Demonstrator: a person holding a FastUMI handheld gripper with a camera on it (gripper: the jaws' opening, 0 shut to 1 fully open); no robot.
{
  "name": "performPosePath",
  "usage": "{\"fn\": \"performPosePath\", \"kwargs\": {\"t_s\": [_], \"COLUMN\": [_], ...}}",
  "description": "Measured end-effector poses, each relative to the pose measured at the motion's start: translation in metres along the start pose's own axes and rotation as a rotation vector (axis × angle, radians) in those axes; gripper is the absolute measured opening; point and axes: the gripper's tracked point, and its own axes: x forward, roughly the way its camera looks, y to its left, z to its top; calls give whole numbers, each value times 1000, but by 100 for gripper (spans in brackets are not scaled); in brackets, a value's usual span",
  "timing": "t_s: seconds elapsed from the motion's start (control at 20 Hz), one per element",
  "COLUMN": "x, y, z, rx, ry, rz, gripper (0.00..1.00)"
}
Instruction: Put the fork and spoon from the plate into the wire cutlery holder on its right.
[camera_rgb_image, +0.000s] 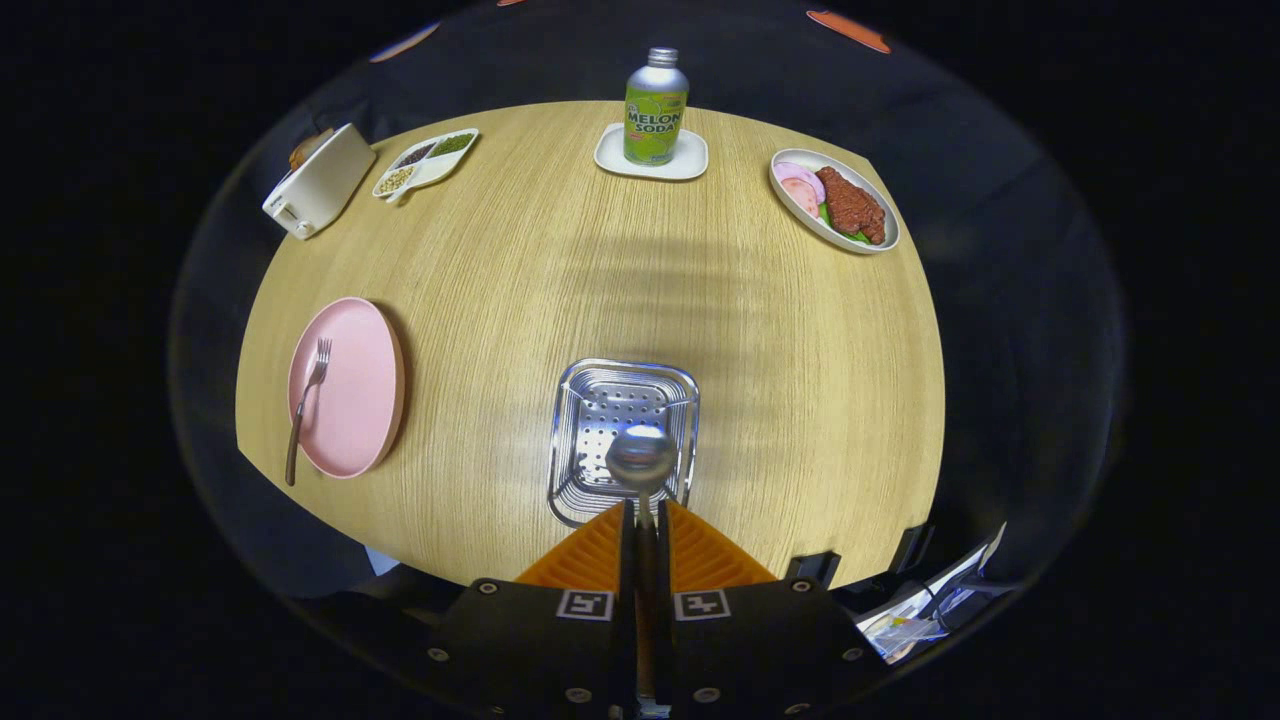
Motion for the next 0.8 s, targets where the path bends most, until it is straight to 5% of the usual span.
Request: {"fn": "performPosePath", "kwargs": {"t_s": [0.3, 0.8], "x": [-12, -78], "y": [2, 15], "z": [27, 87], "rx": [76, 180], "ry": [-141, -570], "rz": [17, 27], "gripper": [8, 8]}}
